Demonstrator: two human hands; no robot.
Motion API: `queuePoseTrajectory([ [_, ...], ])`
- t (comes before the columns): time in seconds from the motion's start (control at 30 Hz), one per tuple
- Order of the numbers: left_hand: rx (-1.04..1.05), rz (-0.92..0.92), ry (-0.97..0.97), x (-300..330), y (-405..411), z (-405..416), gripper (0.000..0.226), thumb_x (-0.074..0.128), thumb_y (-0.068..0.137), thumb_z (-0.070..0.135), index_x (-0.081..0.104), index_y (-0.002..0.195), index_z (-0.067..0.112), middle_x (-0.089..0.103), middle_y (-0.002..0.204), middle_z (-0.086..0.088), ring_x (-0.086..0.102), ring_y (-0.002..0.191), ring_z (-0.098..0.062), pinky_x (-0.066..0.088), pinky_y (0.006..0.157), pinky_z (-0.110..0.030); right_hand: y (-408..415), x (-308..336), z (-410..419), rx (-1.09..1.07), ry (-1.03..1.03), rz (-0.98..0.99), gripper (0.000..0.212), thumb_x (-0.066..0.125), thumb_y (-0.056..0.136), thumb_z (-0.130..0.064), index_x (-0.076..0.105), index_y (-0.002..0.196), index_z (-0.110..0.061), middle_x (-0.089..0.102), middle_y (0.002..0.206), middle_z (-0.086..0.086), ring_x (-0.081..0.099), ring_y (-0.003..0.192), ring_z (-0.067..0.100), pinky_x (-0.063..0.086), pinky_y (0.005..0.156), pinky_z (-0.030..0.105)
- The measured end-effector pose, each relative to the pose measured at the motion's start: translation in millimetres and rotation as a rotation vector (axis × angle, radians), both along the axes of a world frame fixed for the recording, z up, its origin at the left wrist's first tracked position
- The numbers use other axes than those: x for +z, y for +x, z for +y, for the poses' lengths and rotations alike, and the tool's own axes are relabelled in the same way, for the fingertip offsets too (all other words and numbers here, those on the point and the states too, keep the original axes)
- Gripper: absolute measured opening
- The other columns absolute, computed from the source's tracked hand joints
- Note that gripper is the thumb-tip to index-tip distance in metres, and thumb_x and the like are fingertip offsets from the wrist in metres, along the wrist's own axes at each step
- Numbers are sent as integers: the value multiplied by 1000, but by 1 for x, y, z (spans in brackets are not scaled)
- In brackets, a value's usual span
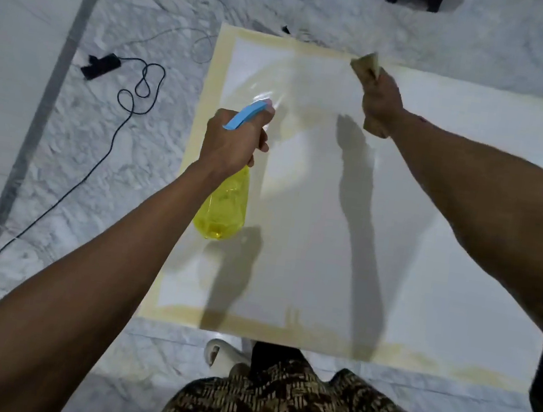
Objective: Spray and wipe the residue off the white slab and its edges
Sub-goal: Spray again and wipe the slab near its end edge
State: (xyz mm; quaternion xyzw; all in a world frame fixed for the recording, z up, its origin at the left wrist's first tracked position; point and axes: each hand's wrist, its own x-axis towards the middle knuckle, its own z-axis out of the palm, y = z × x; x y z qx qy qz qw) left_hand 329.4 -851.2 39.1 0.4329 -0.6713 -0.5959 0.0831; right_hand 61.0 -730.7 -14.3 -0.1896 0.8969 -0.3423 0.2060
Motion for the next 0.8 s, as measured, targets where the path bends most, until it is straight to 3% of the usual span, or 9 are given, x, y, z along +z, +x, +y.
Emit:
queuePoseTrajectory([
  [0.07, 27, 20, -4, -8, -22, -22, 37, 67, 97, 52, 75, 78, 21, 73, 65, -2, 72, 81, -46, 53, 59, -36, -43, -11, -39, 58, 42, 103, 39, 35, 104, -31, 51, 131, -8, 60, 116, 19, 54, 96, 27, 33, 74, 30],
  [0.13, 49, 27, -17, -19, -38, -40, 43, 68, 98, 51, 72, 69, 21, 72, 63, -1, 72, 81, -46, 51, 58, -36, -68, -34, -73, 177, 143, 125, 42, 35, 106, -26, 42, 142, -6, 50, 141, 20, 50, 125, 33, 38, 92, 34],
  [0.2, 72, 27, -18, -31, -44, -53, 40, 67, 99, 51, 78, 77, 19, 72, 63, 0, 71, 78, -45, 51, 58, -36, -68, -72, -96, 267, 337, 120, 54, 35, 106, -30, 24, 153, -6, 25, 159, 21, 27, 145, 36, 24, 116, 44],
  [0.27, 89, 9, -16, -40, -45, -62, 42, 68, 98, 53, 78, 79, 16, 73, 64, 0, 73, 79, -46, 51, 59, -37, -52, -110, -101, 299, 505, 172, 65, 26, 104, -47, 9, 157, -15, 4, 165, 17, 5, 151, 38, 6, 121, 52],
  [0.33, 83, -18, -18, -46, -39, -65, 48, 68, 96, 55, 72, 66, 17, 72, 63, -1, 73, 83, -48, 51, 60, -39, -32, -131, -91, 337, 538, 314, 64, 20, 102, -54, 18, 157, -23, 13, 164, 17, 11, 150, 40, 9, 120, 58],
  [0.43, 61, -68, -16, -49, -25, -61, 50, 67, 96, 56, 69, 61, 19, 73, 65, -3, 73, 79, -47, 52, 61, -39, 1, -142, -65, 371, 546, 410, 56, 22, 103, -53, 46, 146, -26, 45, 150, 18, 43, 137, 42, 37, 107, 65],
  [0.53, 48, -93, -17, -47, -3, -50, 48, 66, 98, 56, 73, 69, 18, 77, 71, -7, 67, 64, -34, 55, 62, -39, 55, -145, -25, 461, 493, 379, 59, 16, 101, -53, 34, 152, -27, 29, 159, 17, 24, 147, 42, 19, 117, 63],
  [0.7, 49, -79, 7, -32, 48, -20, 38, 67, 98, 53, 80, 89, 19, 76, 69, -5, 68, 67, -31, 57, 61, -40, 163, -146, 45, 513, 486, 376, 65, 7, 102, -51, 43, 147, -21, 39, 152, 22, 36, 139, 47, 32, 109, 66],
  [0.8, 1, -74, 24, -25, 89, 5, 37, 68, 98, 53, 79, 84, 20, 72, 62, 1, 69, 68, -32, 55, 60, -38, 236, -140, 91, 555, 534, 349, 62, 7, 104, -48, 42, 147, -23, 41, 152, 21, 37, 139, 45, 35, 107, 64],
])
